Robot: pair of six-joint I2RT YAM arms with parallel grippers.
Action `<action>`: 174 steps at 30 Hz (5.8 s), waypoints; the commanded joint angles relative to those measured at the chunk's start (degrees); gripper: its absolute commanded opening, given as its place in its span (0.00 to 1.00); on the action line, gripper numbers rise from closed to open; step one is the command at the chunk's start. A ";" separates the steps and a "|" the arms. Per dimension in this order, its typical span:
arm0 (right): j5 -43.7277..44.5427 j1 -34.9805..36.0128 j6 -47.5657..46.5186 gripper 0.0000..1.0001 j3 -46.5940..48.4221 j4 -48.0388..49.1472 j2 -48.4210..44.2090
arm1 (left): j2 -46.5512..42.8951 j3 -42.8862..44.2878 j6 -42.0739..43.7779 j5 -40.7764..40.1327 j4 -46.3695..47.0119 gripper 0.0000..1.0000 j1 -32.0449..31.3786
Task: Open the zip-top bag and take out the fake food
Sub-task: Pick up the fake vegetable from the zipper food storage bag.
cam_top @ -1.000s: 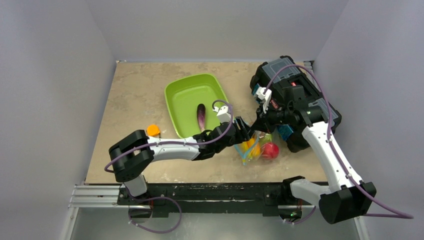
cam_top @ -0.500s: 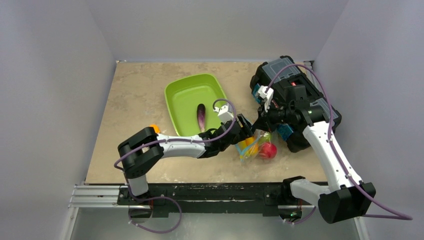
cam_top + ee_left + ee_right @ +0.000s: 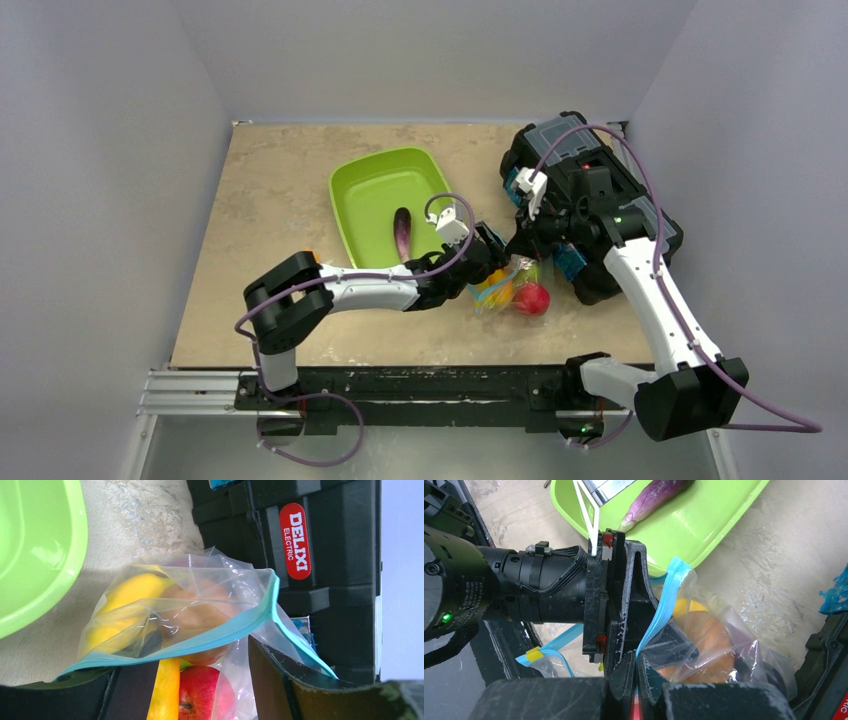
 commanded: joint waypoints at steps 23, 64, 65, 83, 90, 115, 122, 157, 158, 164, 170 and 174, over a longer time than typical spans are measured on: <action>-0.95 -1.60 0.58 0.00 0.49 0.69 -1.19 | 6.99 5.90 -1.79 -0.36 7.01 0.66 2.64; -0.66 -3.72 1.72 0.00 -2.49 2.70 -4.72 | -4.12 0.86 10.17 3.06 -1.44 0.00 3.58; -0.42 -3.77 1.75 0.00 -2.66 2.77 -4.94 | -4.66 0.62 10.25 2.99 -2.06 0.00 3.62; -0.01 -4.28 0.87 0.00 -5.96 1.88 -7.35 | -8.42 -0.25 10.08 3.87 -15.13 0.00 3.54; 1.77 -4.28 0.69 0.00 -6.29 1.40 -7.27 | -5.30 2.35 8.98 3.18 -18.90 0.07 3.63; 1.62 -4.28 0.55 0.00 -6.86 1.09 -6.95 | -3.76 2.47 6.80 6.49 -22.32 0.51 5.60; 1.35 -4.26 0.27 0.00 -6.83 0.87 -6.74 | -3.48 2.95 7.24 9.12 -22.00 0.60 6.13; 1.55 -4.19 -9.42 0.00 -1.71 -7.77 -5.06 | -14.77 -5.79 15.14 13.43 -13.17 0.00 7.34; 0.49 -4.13 -10.70 0.00 -1.46 -8.72 -4.88 | -15.39 -6.30 15.49 13.69 -11.51 0.00 7.32; -0.01 -1.28 -13.14 0.00 -1.40 -10.14 -3.41 | -17.18 -8.45 16.05 16.74 -4.40 0.00 7.36; 0.17 -1.24 -10.24 0.00 -2.30 -6.93 -3.23 | -19.89 -9.63 17.11 20.23 -1.81 0.00 7.41; -0.98 -1.34 -8.71 0.00 -3.07 -5.45 -3.13 | -21.62 -12.14 16.19 22.62 1.32 0.00 7.57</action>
